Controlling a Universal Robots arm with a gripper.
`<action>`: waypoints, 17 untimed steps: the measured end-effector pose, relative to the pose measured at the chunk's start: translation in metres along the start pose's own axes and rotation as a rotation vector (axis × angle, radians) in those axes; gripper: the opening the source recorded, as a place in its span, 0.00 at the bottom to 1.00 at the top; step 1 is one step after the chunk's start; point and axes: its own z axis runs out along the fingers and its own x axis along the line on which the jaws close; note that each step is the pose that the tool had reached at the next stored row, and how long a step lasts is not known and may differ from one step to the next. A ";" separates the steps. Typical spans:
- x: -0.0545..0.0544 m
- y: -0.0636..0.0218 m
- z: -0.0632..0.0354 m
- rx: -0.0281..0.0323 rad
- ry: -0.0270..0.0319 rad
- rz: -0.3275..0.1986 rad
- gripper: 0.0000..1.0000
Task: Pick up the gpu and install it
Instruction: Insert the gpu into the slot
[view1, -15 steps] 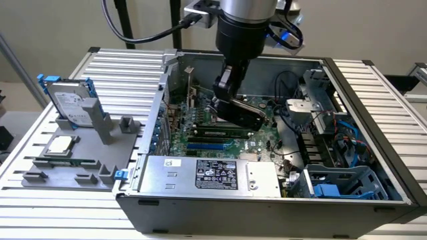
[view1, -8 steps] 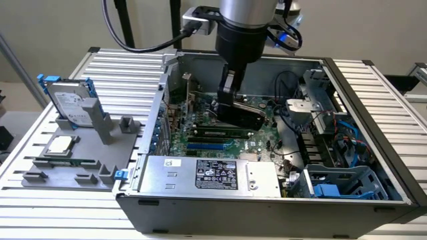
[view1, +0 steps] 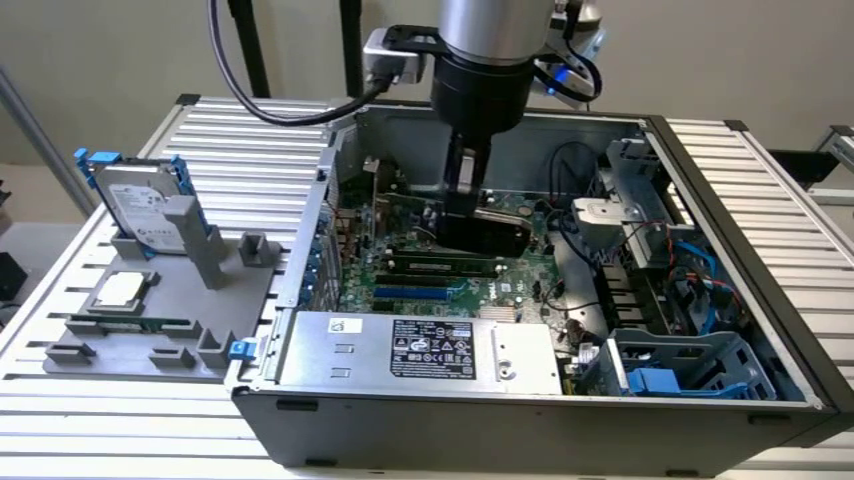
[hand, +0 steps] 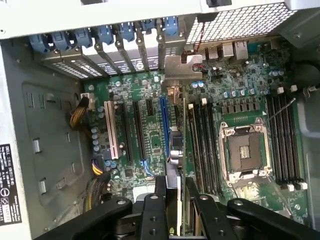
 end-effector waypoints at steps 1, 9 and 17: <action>0.000 0.0000 0.0004 0.0015 -0.0034 -0.014 0.00; 0.004 0.0028 0.0108 0.0019 -0.0227 -0.079 0.00; 0.010 0.0109 0.0250 0.0004 -0.0275 -0.104 0.00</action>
